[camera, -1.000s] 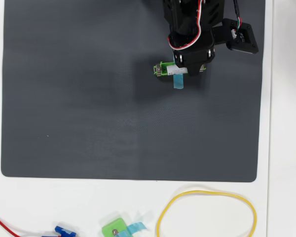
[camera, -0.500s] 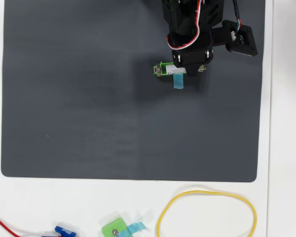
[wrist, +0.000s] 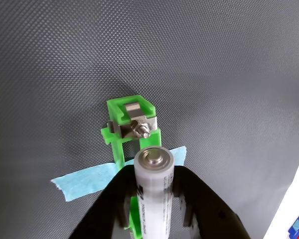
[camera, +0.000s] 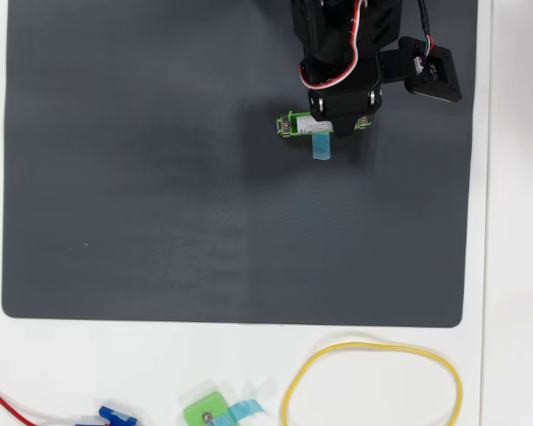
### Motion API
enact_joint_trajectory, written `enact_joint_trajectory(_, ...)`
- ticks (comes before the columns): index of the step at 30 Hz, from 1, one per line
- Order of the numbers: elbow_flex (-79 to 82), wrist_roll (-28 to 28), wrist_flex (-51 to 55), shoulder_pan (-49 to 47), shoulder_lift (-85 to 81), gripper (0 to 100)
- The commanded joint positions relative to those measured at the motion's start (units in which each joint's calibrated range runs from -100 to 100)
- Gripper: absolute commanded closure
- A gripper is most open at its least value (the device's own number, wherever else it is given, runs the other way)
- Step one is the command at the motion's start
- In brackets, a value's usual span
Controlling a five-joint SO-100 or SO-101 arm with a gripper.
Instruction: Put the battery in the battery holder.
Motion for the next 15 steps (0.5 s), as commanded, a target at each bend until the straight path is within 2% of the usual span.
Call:
enact_joint_trajectory(1,1.77,0.08,-0.53,0.98,-0.01,100)
enact_joint_trajectory(15,2.03,0.18,-0.62,0.98,-0.09,100)
